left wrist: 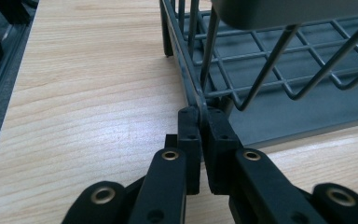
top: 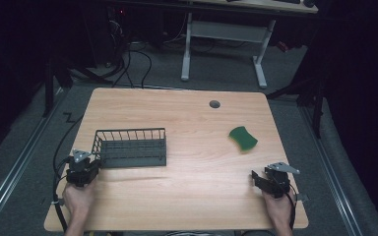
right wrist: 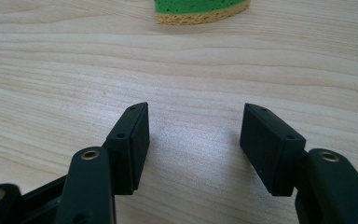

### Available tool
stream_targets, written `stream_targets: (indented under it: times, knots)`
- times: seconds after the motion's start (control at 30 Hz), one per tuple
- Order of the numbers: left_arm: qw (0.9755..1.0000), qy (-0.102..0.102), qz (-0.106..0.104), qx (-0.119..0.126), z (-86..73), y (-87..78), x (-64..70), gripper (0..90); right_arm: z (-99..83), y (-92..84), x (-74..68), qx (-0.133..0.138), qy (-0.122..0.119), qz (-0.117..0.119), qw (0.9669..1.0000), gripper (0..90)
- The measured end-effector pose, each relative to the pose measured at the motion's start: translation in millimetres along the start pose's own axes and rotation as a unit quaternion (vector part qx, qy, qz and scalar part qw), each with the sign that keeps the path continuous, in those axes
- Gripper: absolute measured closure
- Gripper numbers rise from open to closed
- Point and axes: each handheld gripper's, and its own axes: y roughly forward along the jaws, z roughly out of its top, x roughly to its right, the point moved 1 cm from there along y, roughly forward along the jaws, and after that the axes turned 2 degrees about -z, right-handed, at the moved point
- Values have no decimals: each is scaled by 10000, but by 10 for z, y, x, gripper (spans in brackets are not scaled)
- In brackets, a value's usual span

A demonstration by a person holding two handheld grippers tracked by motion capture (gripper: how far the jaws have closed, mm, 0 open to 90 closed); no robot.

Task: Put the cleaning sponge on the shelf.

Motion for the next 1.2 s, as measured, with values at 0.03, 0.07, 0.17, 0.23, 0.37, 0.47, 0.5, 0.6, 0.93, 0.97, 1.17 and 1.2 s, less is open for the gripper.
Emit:
stream_targets:
  times: [0.03, 0.07, 0.17, 0.23, 0.37, 0.47, 0.5, 0.6, 0.93, 0.97, 1.17, 1.2]
  knots:
    - [10000, 15, -11, 1, 1, 3, 6, 867, 0, 0, 0, 0, 0, 2, 10000, 426]
    - [10000, 30, -28, 6, 1, 6, 12, 868, 0, 0, 0, 0, 0, 2, 10000, 426]
    - [10000, 45, -62, 23, 3, 14, 28, 870, 0, 0, 1, 2, -7, 3, 10000, 426]
    - [9999, 60, -109, 35, 9, 25, 45, 871, 0, 0, 0, 0, -1, 0, 10000, 426]
    - [9997, 100, -219, 56, 17, 44, 70, 874, 0, 0, -1, -1, -2, 4, 10000, 426]
    - [9992, 248, -327, 22, 44, 66, 122, 874, -1, -3, -4, -5, -17, 0, 10000, 432]
    - [9992, 248, -327, 22, 44, 66, 122, 874, -1, -2, -3, 0, -24, 11, 10000, 436]
    - [9982, 378, -462, 25, 78, 112, 204, 874, -1, -3, -2, 9, -17, 34, 10000, 445]
    - [9941, 709, -822, 21, 165, 225, 466, 875, 49, -35, -65, 233, -5, 243, 9994, 556]
    - [9941, 709, -822, 21, 165, 225, 466, 875, 49, -35, -65, 233, -5, 243, 9994, 556]
    - [9909, 864, -1036, 24, 223, 292, 647, 876, 176, 35, -240, 224, -238, 534, 9980, 589]
    - [9904, 874, -1074, 18, 226, 307, 666, 876, 192, 41, -271, 209, -256, 586, 9977, 589]
